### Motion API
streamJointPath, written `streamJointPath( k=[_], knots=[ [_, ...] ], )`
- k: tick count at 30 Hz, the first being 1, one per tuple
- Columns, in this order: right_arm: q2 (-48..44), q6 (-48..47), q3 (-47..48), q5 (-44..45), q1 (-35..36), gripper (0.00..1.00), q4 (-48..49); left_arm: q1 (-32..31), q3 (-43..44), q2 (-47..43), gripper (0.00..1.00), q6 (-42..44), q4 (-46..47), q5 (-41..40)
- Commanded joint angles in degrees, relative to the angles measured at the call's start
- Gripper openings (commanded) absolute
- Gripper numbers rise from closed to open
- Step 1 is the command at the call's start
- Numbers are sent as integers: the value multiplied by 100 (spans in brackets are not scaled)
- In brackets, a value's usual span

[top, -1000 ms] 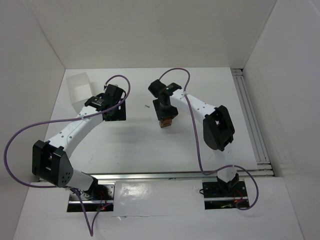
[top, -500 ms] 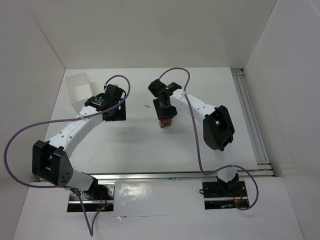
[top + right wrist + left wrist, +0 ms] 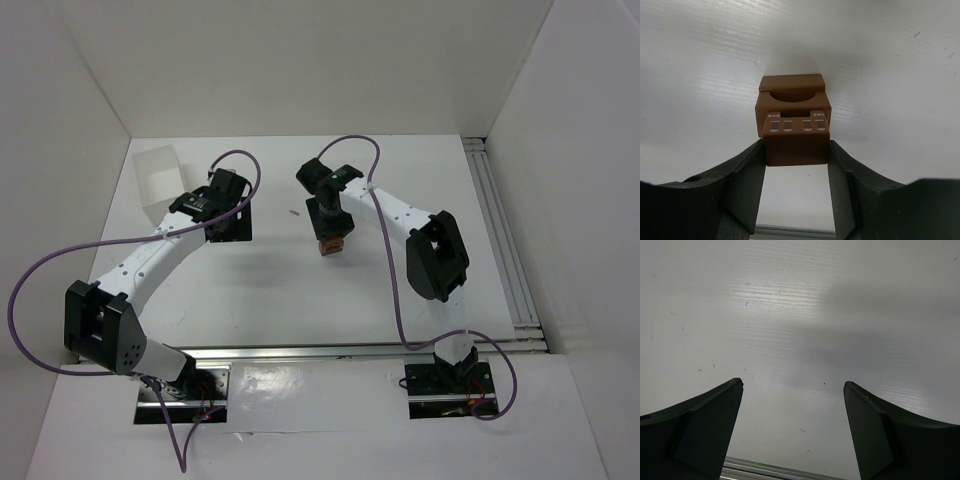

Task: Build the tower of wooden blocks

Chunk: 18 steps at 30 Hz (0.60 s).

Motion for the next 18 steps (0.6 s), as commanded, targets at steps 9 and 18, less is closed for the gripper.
streamJointPath(
  k=[9, 18],
  knots=[
    [51, -19, 298, 42, 75, 56, 41, -26, 146, -201, 94, -33, -22, 6],
    [103, -19, 298, 104, 75, 56, 41, -26, 146, -201, 94, -33, -22, 6]
  ],
)
